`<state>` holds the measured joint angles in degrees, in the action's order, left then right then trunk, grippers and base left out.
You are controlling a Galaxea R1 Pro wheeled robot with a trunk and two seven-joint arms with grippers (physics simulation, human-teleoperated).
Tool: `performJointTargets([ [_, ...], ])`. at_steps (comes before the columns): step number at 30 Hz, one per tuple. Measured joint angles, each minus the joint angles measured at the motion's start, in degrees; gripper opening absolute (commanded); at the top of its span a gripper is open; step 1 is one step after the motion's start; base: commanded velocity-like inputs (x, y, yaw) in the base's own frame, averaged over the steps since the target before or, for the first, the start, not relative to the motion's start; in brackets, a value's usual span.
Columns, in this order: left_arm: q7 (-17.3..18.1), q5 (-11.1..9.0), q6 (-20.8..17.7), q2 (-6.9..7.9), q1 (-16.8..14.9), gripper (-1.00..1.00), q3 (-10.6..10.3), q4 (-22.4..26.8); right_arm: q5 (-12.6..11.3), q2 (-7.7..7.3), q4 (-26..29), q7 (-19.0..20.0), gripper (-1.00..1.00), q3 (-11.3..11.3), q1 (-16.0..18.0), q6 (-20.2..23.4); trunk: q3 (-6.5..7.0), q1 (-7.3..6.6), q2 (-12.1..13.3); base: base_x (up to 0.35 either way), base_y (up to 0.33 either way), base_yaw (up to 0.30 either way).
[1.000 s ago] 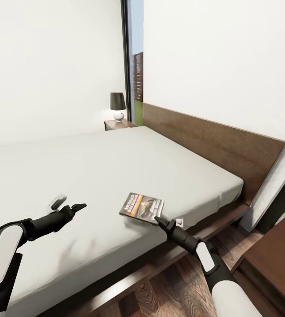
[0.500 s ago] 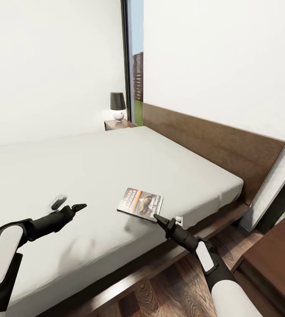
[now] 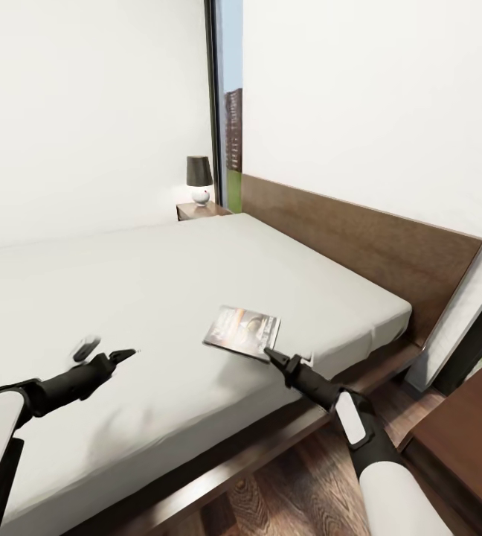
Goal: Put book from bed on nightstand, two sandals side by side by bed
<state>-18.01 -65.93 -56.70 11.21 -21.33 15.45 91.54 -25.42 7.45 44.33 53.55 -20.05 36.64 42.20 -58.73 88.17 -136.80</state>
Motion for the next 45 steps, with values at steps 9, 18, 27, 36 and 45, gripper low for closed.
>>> performJointTargets([
  [9,3.66,-0.11,-0.15,0.56,6.01,1.0,5.37,0.45,-0.62,0.03,14.37,-10.96,-1.0,0.52,1.06,16.51,0.16,0.0,0.0,0.0,0.0,0.061],
  [18,9.02,0.01,-0.26,0.85,8.59,1.0,7.56,0.53,-0.28,-0.01,24.81,-12.47,-1.0,10.69,0.58,17.56,0.7,0.0,0.0,0.0,0.0,0.193],
  [27,9.06,0.3,-0.05,0.77,8.96,1.0,7.34,0.4,-0.33,0.06,26.51,-12.73,-1.0,14.24,0.56,17.54,1.25,0.0,0.0,0.0,0.0,0.206],
  [36,9.08,0.33,0.08,0.61,8.99,1.0,7.21,0.31,-0.37,0.08,26.57,-12.82,-1.0,14.89,0.59,17.56,1.86,0.01,0.0,-0.037,-0.004,0.171],
  [45,9.2,0.36,0.08,0.73,8.99,1.0,7.28,0.41,-0.17,0.02,27.24,-12.74,-1.0,15.04,0.58,17.49,2.5,0.02,0.0,-0.244,-0.05,0.177],
])
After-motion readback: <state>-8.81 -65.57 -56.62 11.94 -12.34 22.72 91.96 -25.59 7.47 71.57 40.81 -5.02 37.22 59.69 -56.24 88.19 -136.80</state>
